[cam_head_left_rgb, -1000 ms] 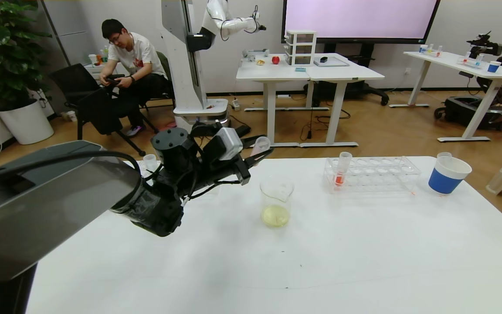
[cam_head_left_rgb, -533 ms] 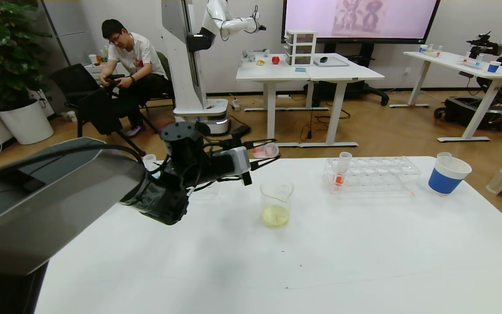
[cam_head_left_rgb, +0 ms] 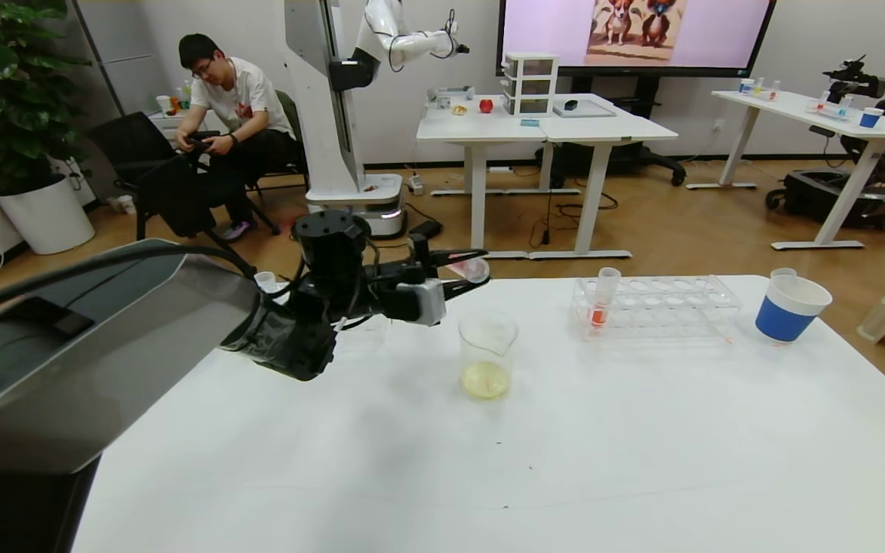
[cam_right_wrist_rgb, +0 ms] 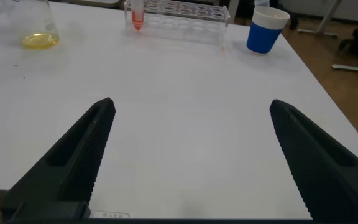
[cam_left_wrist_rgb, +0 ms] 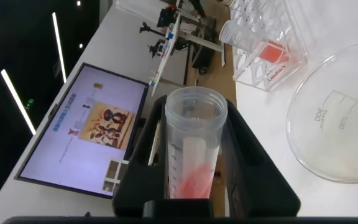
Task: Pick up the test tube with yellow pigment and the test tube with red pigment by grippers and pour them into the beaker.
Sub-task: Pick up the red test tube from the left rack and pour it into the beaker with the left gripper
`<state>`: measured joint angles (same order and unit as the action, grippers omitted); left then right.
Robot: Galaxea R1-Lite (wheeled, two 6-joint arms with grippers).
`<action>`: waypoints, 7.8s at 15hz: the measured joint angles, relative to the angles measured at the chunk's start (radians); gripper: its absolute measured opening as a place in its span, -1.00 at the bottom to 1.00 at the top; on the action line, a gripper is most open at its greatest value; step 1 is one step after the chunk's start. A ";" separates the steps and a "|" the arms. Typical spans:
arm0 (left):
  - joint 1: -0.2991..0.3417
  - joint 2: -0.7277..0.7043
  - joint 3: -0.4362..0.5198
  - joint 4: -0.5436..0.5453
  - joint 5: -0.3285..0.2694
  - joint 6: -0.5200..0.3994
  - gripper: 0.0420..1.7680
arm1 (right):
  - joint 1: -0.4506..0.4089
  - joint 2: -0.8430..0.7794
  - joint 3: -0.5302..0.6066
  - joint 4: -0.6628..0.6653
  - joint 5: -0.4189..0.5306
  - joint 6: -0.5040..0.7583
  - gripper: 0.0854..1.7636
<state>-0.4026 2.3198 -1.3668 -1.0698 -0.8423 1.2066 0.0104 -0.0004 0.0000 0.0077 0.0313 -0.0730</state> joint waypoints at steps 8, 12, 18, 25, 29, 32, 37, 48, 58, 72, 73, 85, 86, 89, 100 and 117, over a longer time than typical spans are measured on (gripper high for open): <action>0.001 0.020 -0.056 0.087 -0.007 0.227 -0.44 | 0.000 0.000 0.000 0.000 0.000 0.000 0.97; 0.003 0.026 -0.059 0.088 -0.003 0.292 -0.44 | 0.000 0.000 0.000 0.000 0.000 0.000 0.97; 0.000 0.033 -0.069 0.088 -0.001 0.375 -0.44 | 0.000 0.000 0.000 0.000 0.000 0.000 0.97; -0.003 0.040 -0.073 0.087 0.006 0.466 -0.44 | 0.000 0.000 0.000 0.000 0.000 0.000 0.97; -0.005 0.041 -0.073 0.087 0.006 0.567 -0.44 | 0.000 0.000 0.000 0.000 0.000 0.000 0.97; -0.003 0.036 -0.073 0.086 0.007 0.637 -0.45 | 0.000 0.000 0.000 0.000 0.000 0.000 0.97; -0.004 0.023 -0.073 0.087 0.008 0.690 -0.45 | 0.000 0.000 0.000 0.000 0.000 0.000 0.97; -0.006 -0.015 -0.053 -0.201 0.324 -0.109 -0.45 | 0.000 0.000 0.000 0.000 0.000 0.000 0.97; -0.103 -0.120 0.041 0.072 1.393 -1.098 -0.45 | 0.000 0.000 0.000 0.000 0.000 0.000 0.97; 0.327 -0.302 0.127 0.212 1.249 -1.219 -0.45 | 0.000 0.000 0.000 0.000 0.000 0.000 0.97; 0.388 -0.311 0.141 0.210 1.211 -1.221 -0.45 | 0.000 0.000 0.000 0.000 0.000 0.000 0.97; 0.611 -0.206 0.211 0.120 1.135 -1.301 -0.45 | 0.000 0.000 0.000 0.000 0.000 0.000 0.97; 0.611 -0.183 0.209 0.098 1.138 -1.301 -0.45 | 0.000 0.000 0.000 0.000 0.000 0.000 0.97; 0.603 -0.108 0.206 0.040 1.141 -1.299 -0.45 | 0.000 0.000 0.000 0.000 0.000 0.000 0.97; 0.601 -0.033 0.217 -0.011 1.141 -1.297 0.80 | 0.000 0.000 0.000 0.000 0.000 0.000 0.97; 0.229 -0.490 0.208 0.205 1.134 -1.195 0.98 | 0.000 0.000 0.000 0.000 0.000 0.000 0.97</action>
<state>-0.1732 1.8296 -1.1589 -0.8649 0.2919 0.0115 0.0104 -0.0004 0.0000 0.0077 0.0317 -0.0730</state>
